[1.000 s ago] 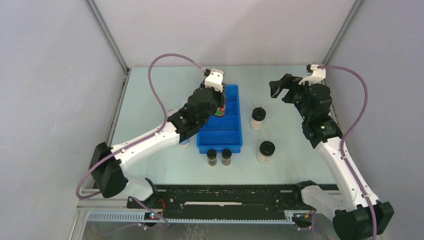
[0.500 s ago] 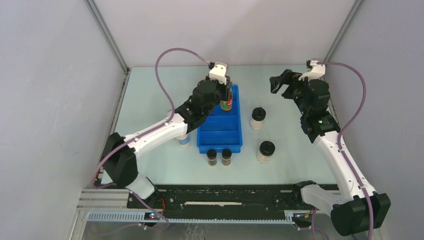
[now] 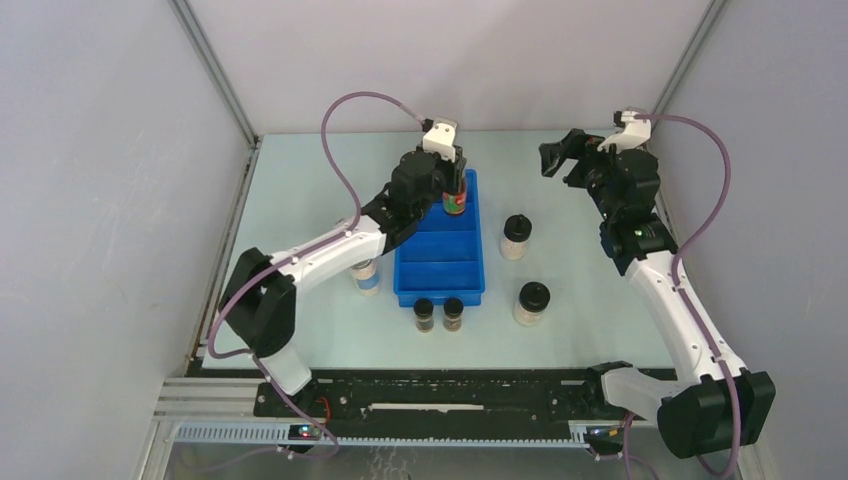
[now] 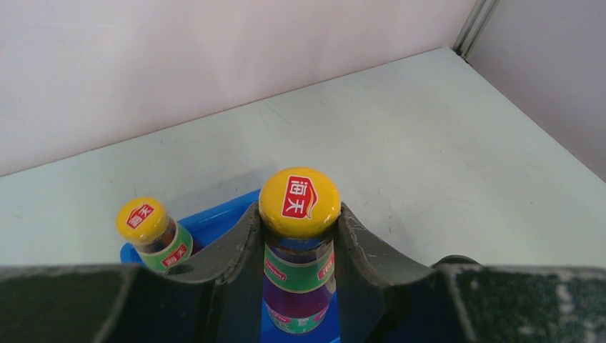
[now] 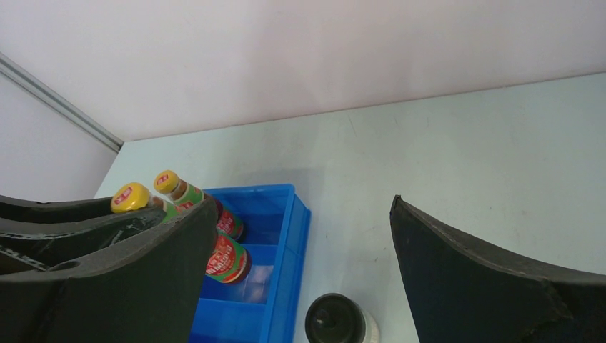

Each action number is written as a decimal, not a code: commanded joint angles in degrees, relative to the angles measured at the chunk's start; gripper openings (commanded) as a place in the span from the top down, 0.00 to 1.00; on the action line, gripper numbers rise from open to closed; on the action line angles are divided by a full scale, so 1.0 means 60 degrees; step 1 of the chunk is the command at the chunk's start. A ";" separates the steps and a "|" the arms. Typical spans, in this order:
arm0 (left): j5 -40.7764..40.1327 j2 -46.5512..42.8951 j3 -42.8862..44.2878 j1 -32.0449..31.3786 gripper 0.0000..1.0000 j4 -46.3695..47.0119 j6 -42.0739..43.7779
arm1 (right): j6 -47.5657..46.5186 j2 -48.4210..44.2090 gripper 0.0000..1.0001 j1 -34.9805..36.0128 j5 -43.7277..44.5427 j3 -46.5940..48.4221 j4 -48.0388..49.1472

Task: Organize the condiment bottles
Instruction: Place the bottle in the storage box, then pick up the bottle from the center of the board.

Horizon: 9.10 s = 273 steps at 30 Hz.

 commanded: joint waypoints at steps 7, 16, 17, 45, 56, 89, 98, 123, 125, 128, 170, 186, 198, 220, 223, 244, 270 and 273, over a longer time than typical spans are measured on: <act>0.0688 0.0336 0.1586 0.0380 1.00 0.2003 0.0296 | 0.0186 0.0413 0.00 -0.0074 -0.0189 0.0605 0.0699; 0.1047 0.0829 0.1764 0.0649 1.00 0.2305 0.0296 | 0.0152 0.0652 0.00 -0.0125 -0.0225 0.0794 0.0803; 0.1094 0.0886 0.1786 0.0676 1.00 0.2343 0.0297 | 0.0143 0.0675 0.00 -0.0131 -0.0233 0.0806 0.0828; 0.1682 0.1984 0.2352 0.1184 1.00 0.2800 0.0344 | 0.0142 0.1270 0.00 -0.0395 -0.0545 0.1173 0.1062; 0.1898 0.2330 0.2339 0.1265 1.00 0.3031 0.0500 | 0.0215 0.1417 0.00 -0.0440 -0.0664 0.1173 0.1210; 0.1962 0.2884 0.1372 0.1274 1.00 0.4276 0.0562 | 0.0200 0.1535 0.00 -0.0450 -0.0783 0.1173 0.1109; 0.1845 0.2917 0.0967 0.1272 1.00 0.4545 0.0532 | 0.0230 0.1575 0.00 -0.0426 -0.0812 0.1149 0.1047; 0.1575 0.3086 0.0348 0.1220 1.00 0.5142 0.0713 | 0.0141 0.1520 0.00 -0.0381 -0.0812 0.1162 0.1003; 0.1497 0.3100 0.0282 0.1186 1.00 0.5233 0.0790 | 0.0135 0.1533 0.00 -0.0381 -0.0825 0.1158 0.0991; 0.1469 0.3114 0.0245 0.1193 1.00 0.5251 0.0821 | 0.0149 0.1534 0.00 -0.0381 -0.0827 0.1163 0.0969; 0.1074 0.2397 -0.0380 0.0892 0.26 0.4960 0.0869 | 0.0306 0.1333 0.00 -0.0235 -0.0827 0.1162 0.0764; -0.1075 -0.1498 -0.1158 -0.0719 0.15 0.2970 0.1843 | 0.0089 -0.0120 0.00 0.0461 -0.0749 0.1170 -0.0591; -0.4788 -0.4920 -0.1086 -0.2164 0.00 -0.1340 0.0137 | -0.0518 -0.0914 0.00 0.2191 -0.0546 0.1174 -0.1773; -0.8152 -0.8656 -0.3113 -0.2262 0.05 -0.7037 -0.3531 | -0.1508 0.1050 0.00 0.5786 0.0587 0.1616 -0.2086; -0.7746 -0.8089 -0.2695 -0.1975 0.00 -0.8115 -0.4224 | -0.1408 0.1086 0.00 0.5786 0.0571 0.1615 -0.2107; -0.0952 -0.4547 -0.0079 0.2879 0.06 -1.1012 -0.4581 | -0.1195 0.0518 0.00 0.5873 0.1018 0.1183 -0.1980; 0.0273 -0.1509 0.0950 0.3899 0.12 -1.1316 -0.4027 | -0.0994 0.0933 0.00 0.4985 0.0279 0.0769 -0.1255; 0.0300 -0.1385 0.1005 0.3965 0.14 -1.1287 -0.3989 | -0.0972 0.0962 0.00 0.4926 0.0286 0.0776 -0.1241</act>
